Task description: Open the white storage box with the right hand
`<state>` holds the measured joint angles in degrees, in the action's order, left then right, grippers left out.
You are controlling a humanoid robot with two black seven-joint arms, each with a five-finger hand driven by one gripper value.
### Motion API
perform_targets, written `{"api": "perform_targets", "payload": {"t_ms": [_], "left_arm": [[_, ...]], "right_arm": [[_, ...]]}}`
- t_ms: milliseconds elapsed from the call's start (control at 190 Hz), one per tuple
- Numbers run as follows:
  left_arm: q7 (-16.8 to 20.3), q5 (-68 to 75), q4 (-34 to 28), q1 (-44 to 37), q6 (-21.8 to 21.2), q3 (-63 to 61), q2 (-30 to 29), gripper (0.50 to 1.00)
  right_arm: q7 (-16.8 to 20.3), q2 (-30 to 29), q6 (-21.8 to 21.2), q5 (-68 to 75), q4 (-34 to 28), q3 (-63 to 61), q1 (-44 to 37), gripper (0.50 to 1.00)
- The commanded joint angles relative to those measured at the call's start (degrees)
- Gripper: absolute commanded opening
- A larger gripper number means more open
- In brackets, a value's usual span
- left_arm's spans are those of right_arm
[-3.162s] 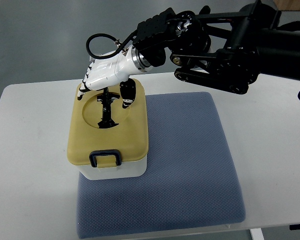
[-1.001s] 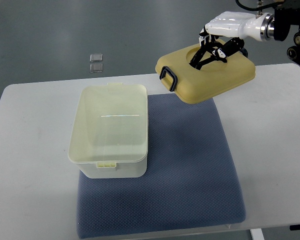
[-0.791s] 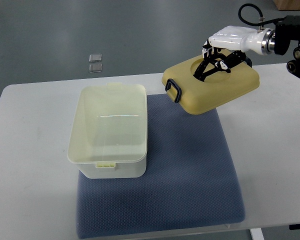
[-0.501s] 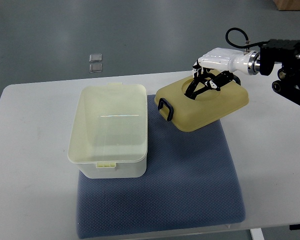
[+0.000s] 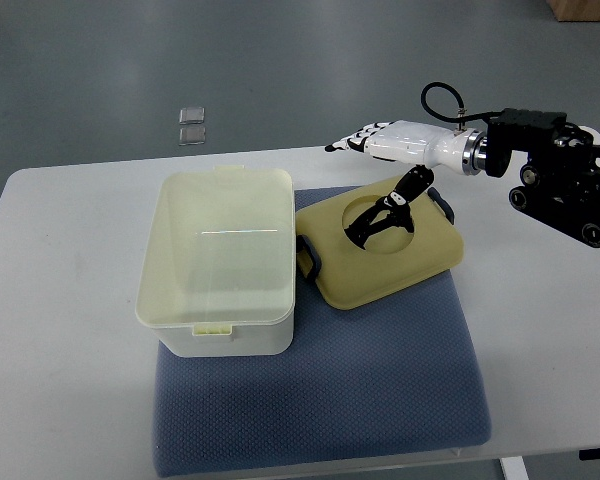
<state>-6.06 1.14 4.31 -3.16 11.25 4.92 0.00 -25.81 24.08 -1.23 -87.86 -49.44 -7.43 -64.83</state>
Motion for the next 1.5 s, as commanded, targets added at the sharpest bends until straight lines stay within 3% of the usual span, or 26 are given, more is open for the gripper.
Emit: {"api": "perform_targets", "payload": {"t_ms": [0,158,285,364,527,638,833,1059,1196,1497], "left_arm": [[0.00,0.00,0.00,0.00,0.00,0.00,0.00,1.000],[0.00,0.00,0.00,0.00,0.00,0.00,0.00,1.000],[0.00,0.00,0.00,0.00,0.00,0.00,0.00,1.000],[0.00,0.00,0.00,0.00,0.00,0.00,0.00,1.000],[0.00,0.00,0.00,0.00,0.00,0.00,0.00,1.000],[0.00,0.00,0.00,0.00,0.00,0.00,0.00,1.000],[0.00,0.00,0.00,0.00,0.00,0.00,0.00,1.000],[0.00,0.00,0.00,0.00,0.00,0.00,0.00,1.000],[0.00,0.00,0.00,0.00,-0.09,0.00,0.00,1.000],[0.00,0.00,0.00,0.00,0.00,0.00,0.00,1.000]], "right_arm": [[-0.21,0.18,-0.88,0.14,-0.13,-0.04,-0.30,0.930],[-2.67,0.97,-7.91,0.32,-0.21,-0.31,-2.49,0.930],[-3.29,1.06,-10.72,4.89,-0.13,-3.56,-3.37,0.930],[-2.67,1.06,-12.92,11.91,0.22,-6.10,-3.28,0.928],[-1.44,-0.52,-12.83,35.56,3.13,-9.53,-1.17,0.928],[1.37,-1.58,-13.71,55.60,5.32,-9.27,0.58,0.928],[10.95,-2.81,-14.06,81.71,6.47,-9.53,3.22,0.930],[19.04,-6.50,-18.81,109.21,10.59,-9.71,6.29,0.930],[20.97,-7.29,-20.39,119.50,11.74,-9.62,8.14,0.932],[20.97,-9.66,-20.66,121.08,11.65,-9.62,10.08,0.932]]}}
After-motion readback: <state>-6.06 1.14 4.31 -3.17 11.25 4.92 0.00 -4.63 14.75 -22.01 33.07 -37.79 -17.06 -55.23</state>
